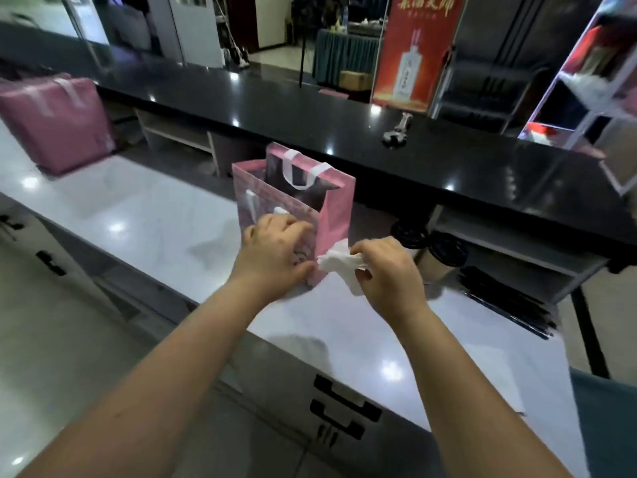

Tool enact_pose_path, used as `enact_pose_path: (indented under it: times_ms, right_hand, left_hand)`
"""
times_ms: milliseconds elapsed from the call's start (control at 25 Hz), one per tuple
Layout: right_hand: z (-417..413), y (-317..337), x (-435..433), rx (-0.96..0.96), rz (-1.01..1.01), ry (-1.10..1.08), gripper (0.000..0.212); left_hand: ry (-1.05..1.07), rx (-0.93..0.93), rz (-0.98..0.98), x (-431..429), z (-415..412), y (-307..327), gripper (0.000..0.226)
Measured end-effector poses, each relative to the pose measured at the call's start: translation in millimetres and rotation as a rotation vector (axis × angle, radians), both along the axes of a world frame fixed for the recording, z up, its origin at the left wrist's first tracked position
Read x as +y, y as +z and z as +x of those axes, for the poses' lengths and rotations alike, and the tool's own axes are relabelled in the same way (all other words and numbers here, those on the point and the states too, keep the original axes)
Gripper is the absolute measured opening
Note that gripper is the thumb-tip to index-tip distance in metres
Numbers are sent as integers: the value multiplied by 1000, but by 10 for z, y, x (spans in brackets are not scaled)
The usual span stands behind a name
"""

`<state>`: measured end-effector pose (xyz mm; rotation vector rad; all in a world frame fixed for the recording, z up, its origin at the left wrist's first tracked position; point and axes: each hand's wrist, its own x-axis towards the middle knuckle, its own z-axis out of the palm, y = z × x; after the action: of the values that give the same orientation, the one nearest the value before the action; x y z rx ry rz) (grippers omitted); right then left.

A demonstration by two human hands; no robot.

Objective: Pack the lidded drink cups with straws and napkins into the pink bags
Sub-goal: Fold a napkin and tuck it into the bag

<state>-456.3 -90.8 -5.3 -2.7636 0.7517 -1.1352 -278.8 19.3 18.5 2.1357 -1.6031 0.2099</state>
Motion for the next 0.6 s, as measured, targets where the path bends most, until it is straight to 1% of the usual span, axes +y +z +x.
enact_pose_path:
  times_ms: [120, 200, 280, 360, 520, 600]
  right_hand:
    - [641, 388, 16, -12, -87, -1, 14]
    - [964, 638, 25, -42, -81, -20, 20]
    - [1150, 848, 0, -50, -59, -50, 24]
    - [1316, 1047, -61, -59, -92, -72, 23]
    - [1597, 1381, -269, -105, -79, -130, 20]
    - [1700, 1435, -343, -89, -42, -128, 19]
  left_hand:
    - [-38, -80, -30, 53, 663, 424, 58]
    - [-67, -104, -5, -5, 975, 574, 56]
    - [-98, -142, 27, -103, 1155, 656, 53]
    - [-130, -167, 45, -211, 1365, 749, 51]
    - [-188, -100, -7, -427, 1844, 985, 53]
    - [-196, -100, -10, -548, 2044, 1052, 53]
